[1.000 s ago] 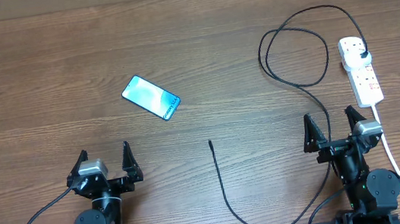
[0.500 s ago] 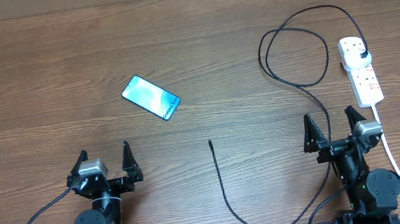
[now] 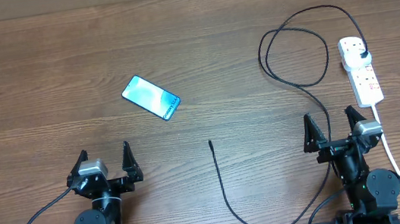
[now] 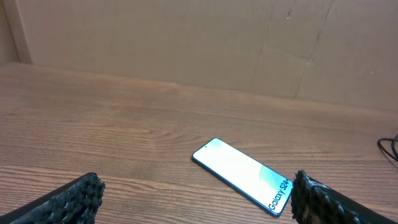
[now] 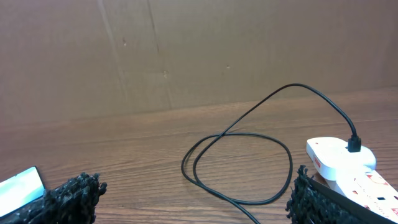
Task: Plug charger to phone and switch on socket
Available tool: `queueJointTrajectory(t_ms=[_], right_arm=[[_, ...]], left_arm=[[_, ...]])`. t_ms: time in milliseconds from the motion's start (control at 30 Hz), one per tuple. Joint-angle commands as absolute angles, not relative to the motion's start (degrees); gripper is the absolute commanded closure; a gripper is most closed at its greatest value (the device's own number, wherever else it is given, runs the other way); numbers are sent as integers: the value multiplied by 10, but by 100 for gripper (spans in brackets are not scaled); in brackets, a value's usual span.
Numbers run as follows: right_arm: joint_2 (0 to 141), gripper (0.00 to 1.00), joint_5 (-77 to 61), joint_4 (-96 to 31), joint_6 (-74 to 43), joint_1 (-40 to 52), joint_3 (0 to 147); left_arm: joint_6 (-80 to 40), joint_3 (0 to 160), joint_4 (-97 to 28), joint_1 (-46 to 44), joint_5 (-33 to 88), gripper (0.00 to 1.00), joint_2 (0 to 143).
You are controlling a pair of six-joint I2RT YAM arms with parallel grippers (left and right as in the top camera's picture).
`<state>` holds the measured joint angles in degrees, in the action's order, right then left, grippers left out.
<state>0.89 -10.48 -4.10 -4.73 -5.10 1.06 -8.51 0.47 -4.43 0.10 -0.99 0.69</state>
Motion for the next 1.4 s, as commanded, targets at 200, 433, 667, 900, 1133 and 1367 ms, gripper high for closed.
queueJointTrajectory(t_ms=[200,433,667,900,1133,1367], right_arm=[[2,0,-101,-40,-47,-45,5],[2,0,-101,-40,-47,-45,5],[2,0,-101,-40,-47,-45,5],[2,0,-101,-40,-47,-45,5],[2,0,-101,-40,-47,-45,5],[2,0,-101,-40,-47,-45,5]], left_arm=[[-73,19,-46,4,1,0,3],[-73,72,-93,4,0,0,3],[-73,130,-118,4,0,0,25],[-73,193,-121,4,1,0,143],[-73,295,-141,4,33,0,316],[-73,399,-205,4,45,0,472]])
